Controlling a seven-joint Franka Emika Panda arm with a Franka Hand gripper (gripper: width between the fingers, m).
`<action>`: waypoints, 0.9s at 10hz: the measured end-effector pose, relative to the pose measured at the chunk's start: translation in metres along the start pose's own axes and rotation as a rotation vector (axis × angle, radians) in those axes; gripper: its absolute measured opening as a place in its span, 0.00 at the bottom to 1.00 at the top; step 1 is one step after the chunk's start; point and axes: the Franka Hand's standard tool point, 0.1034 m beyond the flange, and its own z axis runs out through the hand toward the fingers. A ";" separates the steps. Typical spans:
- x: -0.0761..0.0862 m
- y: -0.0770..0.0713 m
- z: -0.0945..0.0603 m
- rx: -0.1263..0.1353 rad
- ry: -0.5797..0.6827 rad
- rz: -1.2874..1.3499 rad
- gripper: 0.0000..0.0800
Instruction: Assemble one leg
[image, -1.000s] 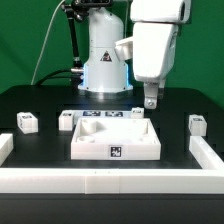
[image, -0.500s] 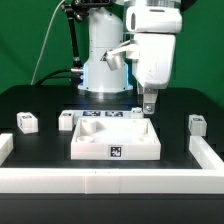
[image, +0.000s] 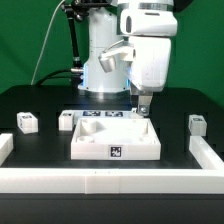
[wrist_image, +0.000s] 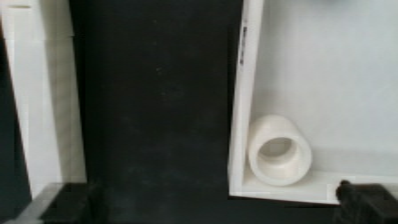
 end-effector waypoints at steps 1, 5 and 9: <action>-0.004 -0.004 0.002 0.008 -0.002 0.005 0.81; 0.000 -0.070 0.018 0.057 -0.002 0.082 0.81; 0.000 -0.084 0.027 0.084 -0.003 0.110 0.81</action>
Offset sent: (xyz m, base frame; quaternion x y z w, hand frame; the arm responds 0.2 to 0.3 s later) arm -0.0670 -0.0002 -0.0079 0.0063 -0.0308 0.0504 0.9982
